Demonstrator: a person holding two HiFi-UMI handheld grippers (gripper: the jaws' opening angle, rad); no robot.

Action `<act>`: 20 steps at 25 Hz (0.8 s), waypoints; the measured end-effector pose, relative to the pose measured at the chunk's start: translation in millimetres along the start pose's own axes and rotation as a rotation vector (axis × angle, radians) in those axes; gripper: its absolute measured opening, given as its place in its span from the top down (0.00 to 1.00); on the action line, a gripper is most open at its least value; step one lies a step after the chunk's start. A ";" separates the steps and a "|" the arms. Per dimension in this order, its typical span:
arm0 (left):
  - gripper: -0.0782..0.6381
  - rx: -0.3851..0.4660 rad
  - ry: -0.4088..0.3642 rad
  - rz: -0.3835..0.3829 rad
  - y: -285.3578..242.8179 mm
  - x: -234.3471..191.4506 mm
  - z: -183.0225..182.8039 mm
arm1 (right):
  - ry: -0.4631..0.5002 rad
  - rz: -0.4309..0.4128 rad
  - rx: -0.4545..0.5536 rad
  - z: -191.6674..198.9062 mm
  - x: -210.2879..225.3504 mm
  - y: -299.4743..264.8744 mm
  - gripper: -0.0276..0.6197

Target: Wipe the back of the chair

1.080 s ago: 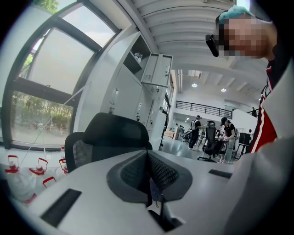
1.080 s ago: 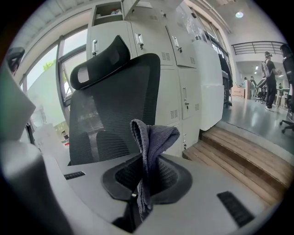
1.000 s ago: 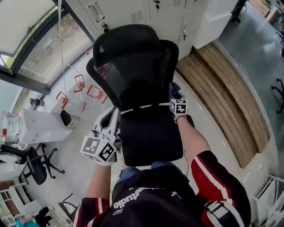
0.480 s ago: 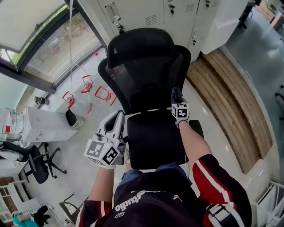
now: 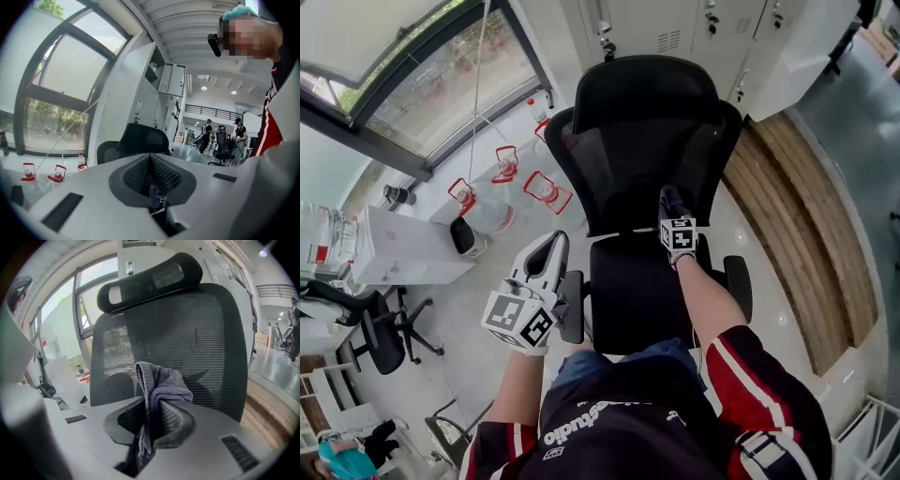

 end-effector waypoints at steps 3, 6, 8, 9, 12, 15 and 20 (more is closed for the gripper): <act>0.86 0.005 0.007 -0.014 16.3 -21.1 -1.6 | 0.020 -0.028 -0.004 -2.8 -34.9 -11.5 0.86; 0.86 0.010 0.011 -0.031 33.2 -42.3 -3.4 | 0.035 -0.057 -0.007 -4.8 -69.5 -24.5 0.86; 0.86 0.013 0.012 -0.044 46.3 -54.9 -4.2 | 0.041 -0.070 -0.013 -5.5 -91.2 -30.7 0.86; 0.86 0.014 0.014 -0.051 53.1 -60.8 -4.4 | 0.044 -0.077 -0.016 -5.8 -101.5 -33.4 0.86; 0.86 0.022 0.020 -0.077 71.0 -77.4 -5.0 | 0.058 -0.103 -0.022 -6.5 -131.2 -43.0 0.86; 0.86 0.027 0.022 -0.103 86.7 -92.2 -6.1 | 0.069 -0.130 -0.025 -7.3 -160.6 -53.5 0.86; 0.86 0.023 0.027 -0.141 110.7 -111.4 -4.2 | 0.081 -0.170 -0.031 -6.9 -206.1 -66.6 0.86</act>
Point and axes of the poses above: the fingertips, and each gripper's own axes: y backward along the fingers, x to its right, z out of its underside, the point moved 5 cm from there along y, backward along the fingers, and after that the axes turned 3 degrees about z, right-handed, at the moved point
